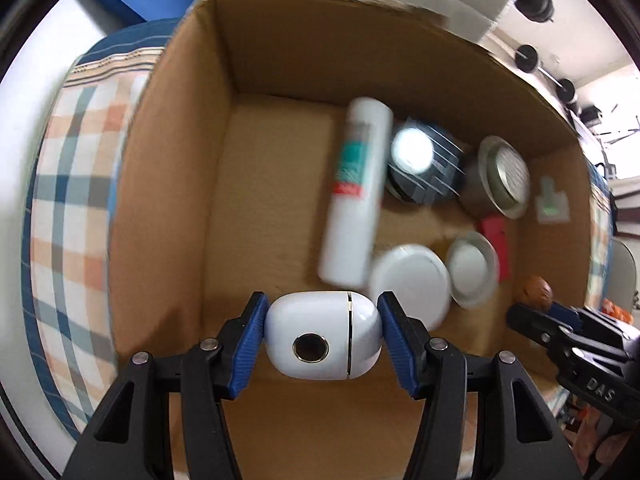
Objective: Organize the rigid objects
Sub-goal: 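Carry the white case and walnut into the box with both tools, then open both tools to release the white case and walnut in the box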
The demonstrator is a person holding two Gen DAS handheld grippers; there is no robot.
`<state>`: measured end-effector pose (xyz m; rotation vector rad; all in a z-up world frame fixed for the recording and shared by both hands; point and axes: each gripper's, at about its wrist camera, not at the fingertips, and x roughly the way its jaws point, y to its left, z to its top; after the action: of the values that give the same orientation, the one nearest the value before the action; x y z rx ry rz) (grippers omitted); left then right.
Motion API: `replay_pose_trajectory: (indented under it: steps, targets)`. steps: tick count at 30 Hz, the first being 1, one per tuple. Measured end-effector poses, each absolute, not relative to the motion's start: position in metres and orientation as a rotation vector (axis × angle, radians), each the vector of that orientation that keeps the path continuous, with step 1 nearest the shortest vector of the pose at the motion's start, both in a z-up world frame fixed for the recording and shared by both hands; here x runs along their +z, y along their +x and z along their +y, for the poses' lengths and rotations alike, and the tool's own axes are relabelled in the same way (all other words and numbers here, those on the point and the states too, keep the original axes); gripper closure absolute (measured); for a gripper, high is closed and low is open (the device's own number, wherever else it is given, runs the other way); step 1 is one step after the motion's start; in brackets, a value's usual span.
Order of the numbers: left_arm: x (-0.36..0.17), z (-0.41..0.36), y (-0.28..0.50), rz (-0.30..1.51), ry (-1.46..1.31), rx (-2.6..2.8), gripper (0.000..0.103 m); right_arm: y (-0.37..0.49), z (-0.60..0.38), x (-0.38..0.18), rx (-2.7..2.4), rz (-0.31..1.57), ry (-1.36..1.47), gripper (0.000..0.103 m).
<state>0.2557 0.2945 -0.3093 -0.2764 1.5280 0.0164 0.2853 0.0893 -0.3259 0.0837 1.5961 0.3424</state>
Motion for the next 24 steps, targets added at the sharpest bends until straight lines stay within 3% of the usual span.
replay_pose_trajectory:
  steps: [17,21,23,24]
  targets:
    - [-0.334,0.286,0.333,1.565,-0.188,0.022,0.049,0.338,0.130,-0.358,0.341,1.620,0.108,0.060]
    - [-0.334,0.289,0.342,1.576,-0.218,-0.004,0.043,0.341,0.128,-0.369,0.336,1.634,0.123,0.060]
    - [-0.331,0.287,0.341,1.570,-0.222,-0.007,0.040,0.343,0.127,-0.370,0.327,1.635,0.122,0.055]
    - [-0.328,0.285,0.340,1.565,-0.221,-0.009,0.038,0.343,0.124,-0.370,0.322,1.634,0.126,0.048]
